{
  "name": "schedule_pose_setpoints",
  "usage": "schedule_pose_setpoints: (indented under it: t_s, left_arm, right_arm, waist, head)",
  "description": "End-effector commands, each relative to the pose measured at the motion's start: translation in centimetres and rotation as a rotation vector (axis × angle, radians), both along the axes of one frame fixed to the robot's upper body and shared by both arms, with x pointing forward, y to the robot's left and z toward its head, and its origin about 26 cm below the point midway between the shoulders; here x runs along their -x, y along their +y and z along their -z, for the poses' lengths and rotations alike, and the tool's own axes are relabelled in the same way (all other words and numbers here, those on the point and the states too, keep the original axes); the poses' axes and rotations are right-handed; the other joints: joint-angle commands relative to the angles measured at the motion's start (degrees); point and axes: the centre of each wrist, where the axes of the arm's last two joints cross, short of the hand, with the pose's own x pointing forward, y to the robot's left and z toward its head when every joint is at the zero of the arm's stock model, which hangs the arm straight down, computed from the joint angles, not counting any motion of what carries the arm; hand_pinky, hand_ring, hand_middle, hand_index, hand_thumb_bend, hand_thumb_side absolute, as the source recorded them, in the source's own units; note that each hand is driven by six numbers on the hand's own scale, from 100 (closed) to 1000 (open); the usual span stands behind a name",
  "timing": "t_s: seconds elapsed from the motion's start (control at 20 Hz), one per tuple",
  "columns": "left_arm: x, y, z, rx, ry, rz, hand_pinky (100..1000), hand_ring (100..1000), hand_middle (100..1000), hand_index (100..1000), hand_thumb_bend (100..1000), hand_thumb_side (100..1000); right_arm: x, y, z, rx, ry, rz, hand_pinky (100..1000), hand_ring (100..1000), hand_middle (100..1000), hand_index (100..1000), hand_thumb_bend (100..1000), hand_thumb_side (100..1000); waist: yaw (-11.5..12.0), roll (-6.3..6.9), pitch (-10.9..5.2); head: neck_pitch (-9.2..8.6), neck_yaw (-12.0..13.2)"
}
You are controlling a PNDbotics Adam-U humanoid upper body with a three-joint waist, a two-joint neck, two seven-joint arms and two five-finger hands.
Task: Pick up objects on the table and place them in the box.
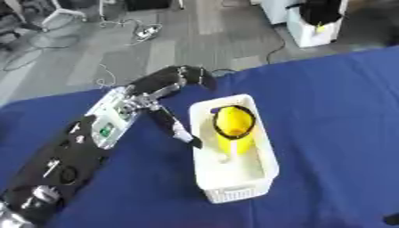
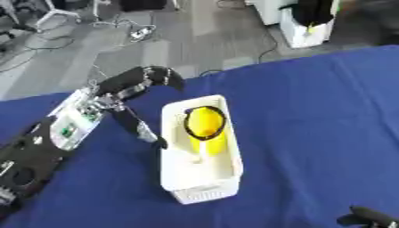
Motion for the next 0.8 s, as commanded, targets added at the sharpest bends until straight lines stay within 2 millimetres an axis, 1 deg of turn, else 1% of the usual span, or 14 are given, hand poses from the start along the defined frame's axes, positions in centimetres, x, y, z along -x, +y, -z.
schedule_pose_setpoints:
  t_s: [0.05, 0.1, 0.15, 0.2, 0.25, 0.4, 0.45, 0.5, 0.55, 0.65, 0.7, 0.8]
  left_arm:
    - [1.7, 2.3, -2.0, 0.025, -0.034, -0.116, 886, 764, 769, 796, 678, 473]
    - [2.3, 2.8, -1.7, 0.041, -0.017, -0.163, 883, 767, 772, 804, 724, 484]
    - [2.8, 3.1, -1.3, 0.06, 0.001, -0.207, 883, 771, 776, 809, 718, 484]
    - [3.4, 3.2, -1.1, 0.078, 0.013, -0.224, 879, 770, 775, 810, 714, 484]
    - [4.0, 3.4, -0.8, 0.098, 0.026, -0.253, 873, 769, 774, 812, 704, 480]
    - [5.7, 3.3, -0.1, 0.153, 0.048, -0.296, 861, 768, 771, 814, 692, 475]
    - [6.3, 3.2, 0.3, 0.177, 0.056, -0.305, 858, 769, 770, 815, 686, 476]
    - [6.8, 3.1, 0.6, 0.2, 0.062, -0.314, 853, 768, 770, 816, 678, 477]
    - [7.3, 2.9, 1.0, 0.232, 0.071, -0.324, 844, 765, 764, 817, 661, 477]
    - [8.4, 2.2, 1.6, 0.289, 0.074, -0.326, 836, 764, 759, 817, 646, 482]
    - [8.9, 1.9, 1.7, 0.312, 0.074, -0.327, 842, 765, 762, 817, 654, 479]
    - [9.9, 1.0, 2.1, 0.361, 0.078, -0.323, 824, 762, 752, 818, 614, 495]
  right_arm:
    - [0.4, -0.3, -0.3, 0.051, -0.074, -0.068, 602, 708, 834, 1000, 928, 473]
    - [0.5, -0.5, -0.2, 0.047, -0.072, -0.06, 602, 708, 834, 1000, 949, 460]
    - [0.6, -0.6, -0.1, 0.043, -0.073, -0.05, 603, 709, 835, 1000, 949, 460]
    - [0.7, -0.8, -0.1, 0.038, -0.076, -0.04, 603, 709, 836, 1000, 930, 474]
    - [0.8, -1.0, -0.1, 0.031, -0.08, -0.028, 603, 709, 836, 1000, 950, 459]
    - [1.0, -1.6, -0.1, 0.009, -0.091, 0.013, 603, 709, 840, 1000, 951, 459]
    - [1.1, -1.8, -0.1, 0.001, -0.097, 0.031, 603, 709, 841, 1000, 951, 459]
    - [1.2, -2.0, -0.1, -0.006, -0.102, 0.047, 603, 709, 842, 1000, 882, 498]
    - [1.3, -2.2, -0.1, -0.015, -0.106, 0.063, 604, 710, 842, 1000, 951, 459]
    - [1.4, -2.5, -0.1, -0.031, -0.117, 0.087, 604, 709, 843, 1000, 951, 459]
    - [1.4, -2.6, -0.1, -0.038, -0.122, 0.095, 603, 709, 843, 1000, 951, 460]
    - [1.4, -2.7, -0.2, -0.05, -0.13, 0.103, 601, 705, 848, 1000, 950, 458]
  waist:
    - [1.2, -1.15, -1.35]
    - [2.0, -1.5, -1.57]
    - [2.9, -1.86, -1.79]
    - [3.7, -2.12, -1.96]
    - [4.7, -2.41, -2.15]
    - [7.2, -3.01, -2.5]
    - [8.1, -3.18, -2.55]
    - [8.8, -3.31, -2.57]
    - [9.6, -3.49, -2.6]
    - [10.7, -3.87, -2.65]
    - [11.1, -4.01, -2.68]
    - [11.7, -4.39, -2.7]
  head:
    - [-0.09, -0.3]
    - [-0.11, -0.3]
    - [-0.2, -0.4]
    - [-0.3, -0.4]
    - [-0.56, -0.1]
    - [-1.48, 0.7]
    - [-1.78, 0.8]
    - [-1.99, 0.8]
    - [-2.09, 0.7]
    - [-2.14, 0.3]
    - [-2.15, 0.2]
    - [-2.28, 0.1]
